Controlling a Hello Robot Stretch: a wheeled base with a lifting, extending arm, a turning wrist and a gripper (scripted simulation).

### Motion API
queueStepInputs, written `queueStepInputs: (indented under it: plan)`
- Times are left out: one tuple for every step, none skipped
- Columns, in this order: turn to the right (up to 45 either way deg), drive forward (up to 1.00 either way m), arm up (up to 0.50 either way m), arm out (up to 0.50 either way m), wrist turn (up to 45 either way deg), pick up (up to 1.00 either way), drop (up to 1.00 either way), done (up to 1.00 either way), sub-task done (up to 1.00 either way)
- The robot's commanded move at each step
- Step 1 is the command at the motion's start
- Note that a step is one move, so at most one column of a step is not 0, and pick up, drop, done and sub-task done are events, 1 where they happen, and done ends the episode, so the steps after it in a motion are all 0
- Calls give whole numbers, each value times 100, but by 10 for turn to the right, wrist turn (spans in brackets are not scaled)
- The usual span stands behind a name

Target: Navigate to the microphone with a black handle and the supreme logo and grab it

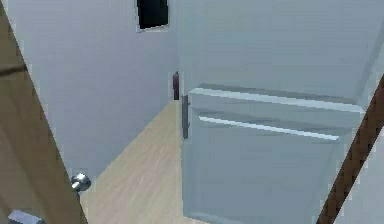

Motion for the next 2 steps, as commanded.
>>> queueStepInputs:
  plan:
    - [0,50,0,0,0,0,0,0,0]
    - [-120,0,0,0,0,0,0,0,0]
